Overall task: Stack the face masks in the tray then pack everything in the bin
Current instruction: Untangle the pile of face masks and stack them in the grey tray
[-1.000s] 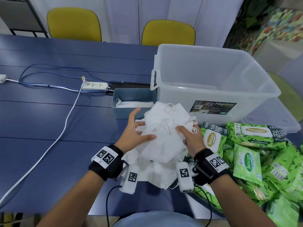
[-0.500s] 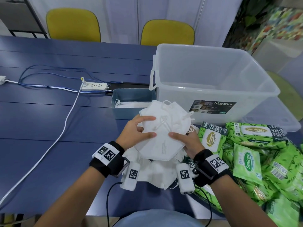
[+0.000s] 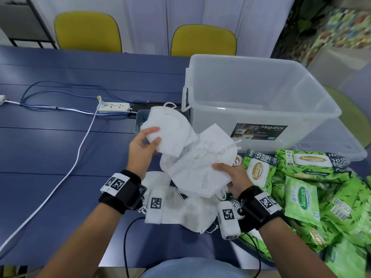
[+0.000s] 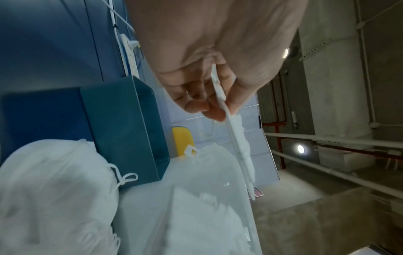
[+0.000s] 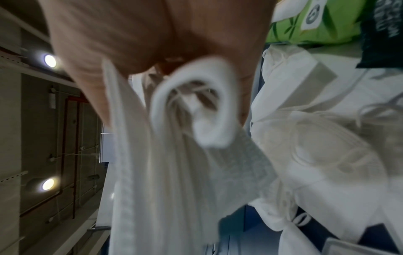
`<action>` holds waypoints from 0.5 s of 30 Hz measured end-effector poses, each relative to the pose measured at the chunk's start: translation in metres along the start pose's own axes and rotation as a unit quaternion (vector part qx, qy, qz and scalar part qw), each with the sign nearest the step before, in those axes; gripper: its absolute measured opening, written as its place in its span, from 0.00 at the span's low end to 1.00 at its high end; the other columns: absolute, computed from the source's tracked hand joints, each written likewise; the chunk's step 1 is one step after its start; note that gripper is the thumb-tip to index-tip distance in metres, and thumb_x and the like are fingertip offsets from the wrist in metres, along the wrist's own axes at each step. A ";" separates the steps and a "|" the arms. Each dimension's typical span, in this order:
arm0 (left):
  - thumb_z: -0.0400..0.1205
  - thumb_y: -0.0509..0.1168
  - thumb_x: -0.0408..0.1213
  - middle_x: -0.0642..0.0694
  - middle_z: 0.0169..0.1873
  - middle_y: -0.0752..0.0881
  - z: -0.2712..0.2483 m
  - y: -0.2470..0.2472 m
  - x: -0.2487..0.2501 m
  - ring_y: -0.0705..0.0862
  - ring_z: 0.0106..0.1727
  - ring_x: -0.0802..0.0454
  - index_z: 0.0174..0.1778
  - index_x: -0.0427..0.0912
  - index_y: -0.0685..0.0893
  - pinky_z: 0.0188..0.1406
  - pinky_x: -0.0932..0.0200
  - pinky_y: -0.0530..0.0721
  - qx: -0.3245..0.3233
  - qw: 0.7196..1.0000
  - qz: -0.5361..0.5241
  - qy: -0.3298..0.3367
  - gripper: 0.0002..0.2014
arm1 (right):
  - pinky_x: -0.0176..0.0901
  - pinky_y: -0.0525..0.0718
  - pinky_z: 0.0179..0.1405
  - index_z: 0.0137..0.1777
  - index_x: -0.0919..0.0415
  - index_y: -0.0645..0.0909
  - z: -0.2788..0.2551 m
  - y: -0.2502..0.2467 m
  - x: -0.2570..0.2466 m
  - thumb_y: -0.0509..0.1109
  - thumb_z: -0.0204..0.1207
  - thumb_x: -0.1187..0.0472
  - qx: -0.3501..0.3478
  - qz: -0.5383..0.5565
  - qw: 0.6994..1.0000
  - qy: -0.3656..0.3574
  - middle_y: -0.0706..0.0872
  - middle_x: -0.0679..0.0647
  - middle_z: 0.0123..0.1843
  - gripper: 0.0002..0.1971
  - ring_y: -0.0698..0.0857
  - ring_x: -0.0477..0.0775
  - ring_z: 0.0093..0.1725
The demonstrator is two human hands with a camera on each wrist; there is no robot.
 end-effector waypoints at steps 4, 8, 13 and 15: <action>0.79 0.67 0.23 0.42 0.54 0.85 0.007 -0.009 0.010 0.83 0.44 0.52 0.72 0.58 0.63 0.40 0.58 0.86 0.021 0.997 -0.061 0.040 0.33 | 0.45 0.88 0.41 0.64 0.71 0.79 0.003 -0.007 0.000 0.74 0.63 0.80 0.035 0.001 0.999 -0.001 0.90 0.60 0.54 0.27 0.90 0.57 0.49; 0.76 0.71 0.22 0.48 0.40 0.87 0.007 0.001 0.021 0.84 0.37 0.55 0.59 0.49 0.76 0.46 0.60 0.85 0.025 0.994 0.007 0.104 0.22 | 0.46 0.89 0.44 0.67 0.72 0.77 0.007 -0.008 0.002 0.73 0.66 0.80 0.055 0.003 0.998 0.000 0.88 0.62 0.58 0.27 0.87 0.63 0.57; 0.69 0.72 0.17 0.57 0.39 0.88 -0.010 0.023 0.014 0.86 0.47 0.53 0.35 0.46 0.85 0.55 0.58 0.82 -0.080 0.967 0.119 0.211 0.16 | 0.34 0.86 0.32 0.68 0.73 0.76 0.009 0.002 -0.001 0.69 0.74 0.76 0.077 0.015 0.997 -0.016 0.91 0.60 0.49 0.21 0.90 0.45 0.38; 0.67 0.72 0.15 0.60 0.40 0.88 -0.018 0.028 0.007 0.85 0.49 0.53 0.33 0.47 0.86 0.55 0.60 0.80 -0.101 0.952 0.156 0.244 0.19 | 0.29 0.82 0.24 0.62 0.70 0.78 0.012 0.001 -0.002 0.83 0.63 0.56 0.086 0.004 0.996 -0.038 0.91 0.49 0.36 0.31 0.85 0.36 0.26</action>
Point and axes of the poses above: each hand's wrist, its own z-axis towards the middle knuckle, its own y-axis out of the palm, x = y × z, the point moved 3 cm from there along z, towards the middle knuckle
